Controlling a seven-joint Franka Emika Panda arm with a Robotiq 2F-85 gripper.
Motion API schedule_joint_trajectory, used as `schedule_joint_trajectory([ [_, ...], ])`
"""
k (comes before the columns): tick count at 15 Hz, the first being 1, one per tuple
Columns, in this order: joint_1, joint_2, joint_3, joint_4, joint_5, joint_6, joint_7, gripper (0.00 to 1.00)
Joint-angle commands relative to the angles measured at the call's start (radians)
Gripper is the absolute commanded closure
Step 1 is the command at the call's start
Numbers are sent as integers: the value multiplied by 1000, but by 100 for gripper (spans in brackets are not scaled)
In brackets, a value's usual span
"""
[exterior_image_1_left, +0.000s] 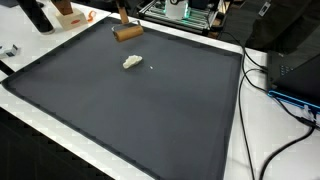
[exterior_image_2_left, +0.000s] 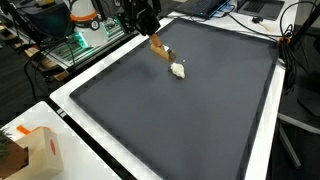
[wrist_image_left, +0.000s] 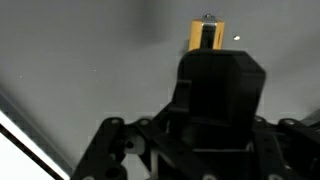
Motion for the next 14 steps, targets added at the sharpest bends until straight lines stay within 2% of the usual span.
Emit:
schedule_joint_trajectory([
  [1, 13, 76, -53, 55, 166, -1, -111, 77],
  [9, -61, 198, -67, 102, 433, -25, -237, 77],
  [14, -109, 239, -55, 106, 539, -31, -279, 77],
])
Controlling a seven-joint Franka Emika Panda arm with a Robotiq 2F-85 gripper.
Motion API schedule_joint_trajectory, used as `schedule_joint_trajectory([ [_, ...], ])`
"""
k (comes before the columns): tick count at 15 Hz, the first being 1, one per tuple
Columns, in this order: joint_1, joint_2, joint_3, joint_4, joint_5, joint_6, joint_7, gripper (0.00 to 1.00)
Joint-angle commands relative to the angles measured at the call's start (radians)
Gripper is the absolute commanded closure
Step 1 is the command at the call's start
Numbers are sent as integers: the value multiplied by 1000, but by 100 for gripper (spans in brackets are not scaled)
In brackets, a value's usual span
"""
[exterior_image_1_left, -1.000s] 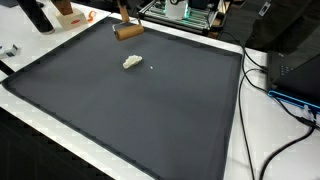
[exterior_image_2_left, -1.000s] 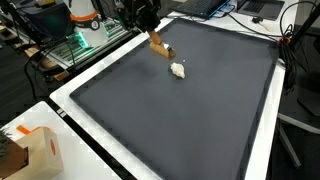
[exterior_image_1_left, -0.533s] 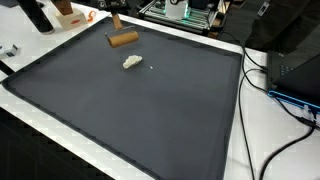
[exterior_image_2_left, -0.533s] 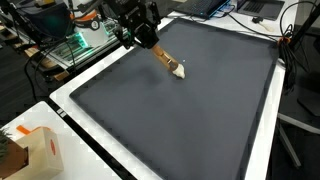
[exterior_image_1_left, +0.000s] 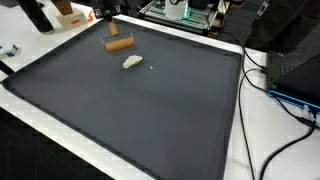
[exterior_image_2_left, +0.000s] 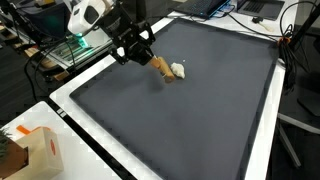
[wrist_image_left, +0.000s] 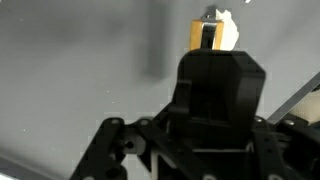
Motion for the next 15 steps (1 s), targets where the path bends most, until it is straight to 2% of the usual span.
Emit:
schedule_joint_trajectory([
  [1, -43, 24, 10, 14, 91, -33, -51, 77],
  [8, -82, 47, 12, 6, 201, -56, -67, 77],
  [15, -101, 48, 11, -3, 253, -94, -46, 77],
])
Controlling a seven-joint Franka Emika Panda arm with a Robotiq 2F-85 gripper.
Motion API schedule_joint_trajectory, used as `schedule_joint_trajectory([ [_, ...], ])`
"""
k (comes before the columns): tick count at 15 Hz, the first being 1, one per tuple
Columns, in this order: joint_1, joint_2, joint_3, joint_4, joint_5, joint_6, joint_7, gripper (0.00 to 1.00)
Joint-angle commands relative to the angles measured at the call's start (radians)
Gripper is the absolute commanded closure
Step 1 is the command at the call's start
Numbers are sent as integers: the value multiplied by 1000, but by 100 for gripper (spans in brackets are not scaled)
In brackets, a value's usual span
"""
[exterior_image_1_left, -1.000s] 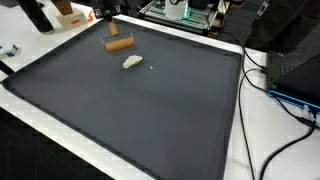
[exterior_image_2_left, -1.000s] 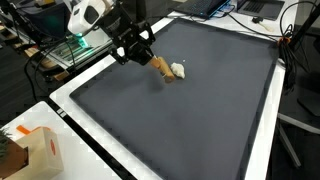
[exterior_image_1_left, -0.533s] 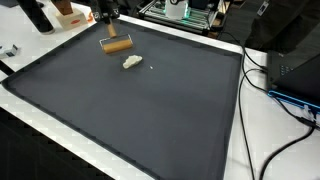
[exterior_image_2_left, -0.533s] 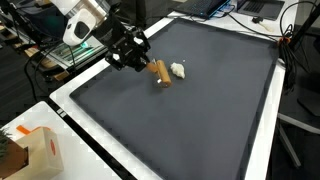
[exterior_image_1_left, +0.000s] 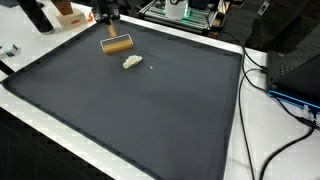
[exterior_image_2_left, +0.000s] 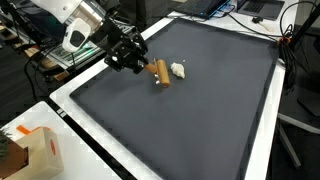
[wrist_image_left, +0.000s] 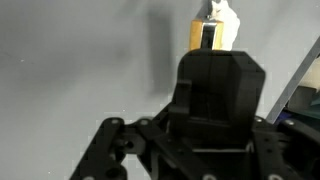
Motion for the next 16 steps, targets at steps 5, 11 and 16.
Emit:
schedule_joint_trajectory([
  [5, -31, -22, 6, -9, 34, -83, 35, 77],
  [11, -27, -51, 9, -15, -3, -141, 125, 77],
  [16, -10, -98, 34, -18, -90, -139, 258, 77],
])
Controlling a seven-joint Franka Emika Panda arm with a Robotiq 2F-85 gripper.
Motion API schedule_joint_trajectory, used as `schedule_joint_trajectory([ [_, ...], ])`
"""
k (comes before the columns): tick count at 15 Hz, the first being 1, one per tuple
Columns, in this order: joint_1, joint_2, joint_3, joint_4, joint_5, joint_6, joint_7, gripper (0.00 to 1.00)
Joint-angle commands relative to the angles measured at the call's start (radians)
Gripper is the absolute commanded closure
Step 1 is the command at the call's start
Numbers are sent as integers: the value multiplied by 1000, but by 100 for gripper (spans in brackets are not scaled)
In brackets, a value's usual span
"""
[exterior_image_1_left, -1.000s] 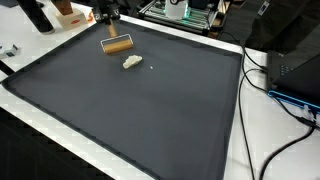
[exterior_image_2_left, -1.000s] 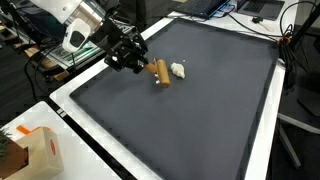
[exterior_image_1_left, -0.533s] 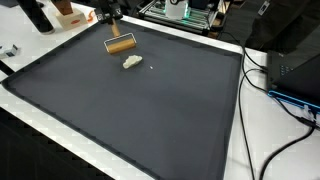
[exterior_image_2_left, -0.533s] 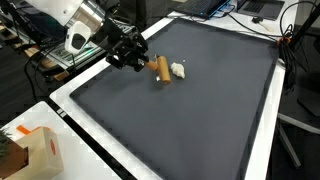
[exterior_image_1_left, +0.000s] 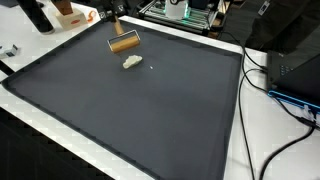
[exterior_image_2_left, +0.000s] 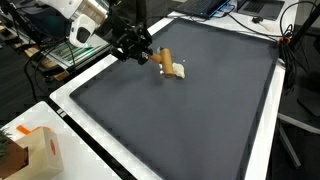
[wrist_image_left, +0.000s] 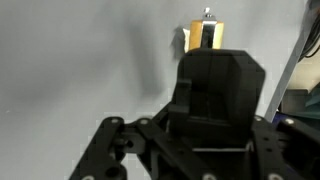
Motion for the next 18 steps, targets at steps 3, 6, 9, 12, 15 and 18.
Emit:
schedule_joint_trajectory([
  [3, 16, -97, 39, -14, -155, -25, 193, 77],
  [6, 31, -134, 71, -10, -267, -28, 303, 77],
  [9, 49, -171, 108, 0, -391, -31, 420, 77],
  [12, 71, -196, 151, 22, -525, -44, 531, 77],
  [15, 91, -203, 204, 64, -672, -81, 630, 77],
  [18, 109, -186, 267, 122, -838, -127, 727, 77],
])
